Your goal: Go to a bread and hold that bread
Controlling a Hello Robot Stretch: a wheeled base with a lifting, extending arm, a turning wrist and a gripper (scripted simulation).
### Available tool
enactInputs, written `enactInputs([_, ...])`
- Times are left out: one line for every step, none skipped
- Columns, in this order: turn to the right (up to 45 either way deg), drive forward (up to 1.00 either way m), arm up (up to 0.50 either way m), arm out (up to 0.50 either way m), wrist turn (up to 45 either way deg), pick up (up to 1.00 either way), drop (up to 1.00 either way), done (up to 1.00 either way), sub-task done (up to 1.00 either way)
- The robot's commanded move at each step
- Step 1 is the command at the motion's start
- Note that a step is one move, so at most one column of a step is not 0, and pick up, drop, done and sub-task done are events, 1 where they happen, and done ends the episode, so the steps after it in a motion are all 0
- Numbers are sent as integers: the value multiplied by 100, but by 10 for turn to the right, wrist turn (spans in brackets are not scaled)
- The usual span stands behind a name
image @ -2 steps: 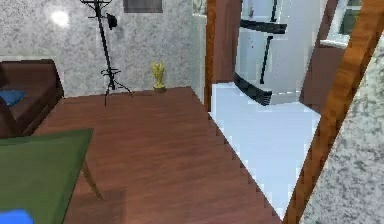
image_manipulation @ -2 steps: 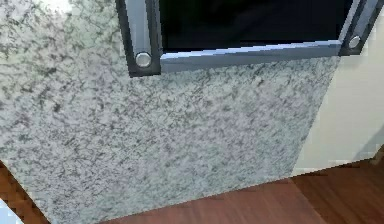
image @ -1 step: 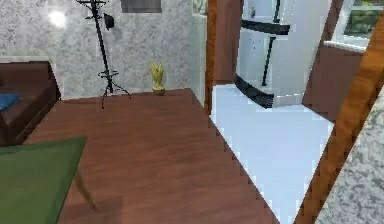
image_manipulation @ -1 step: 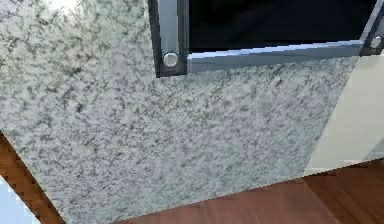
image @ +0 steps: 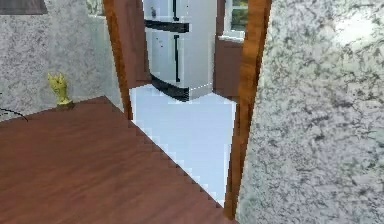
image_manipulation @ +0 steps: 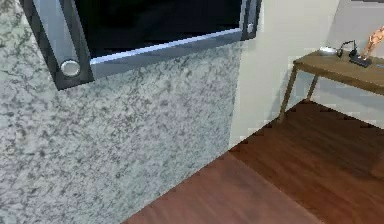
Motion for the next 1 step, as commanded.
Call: enactInputs([0,85,0,0,0,0,0,0,0])
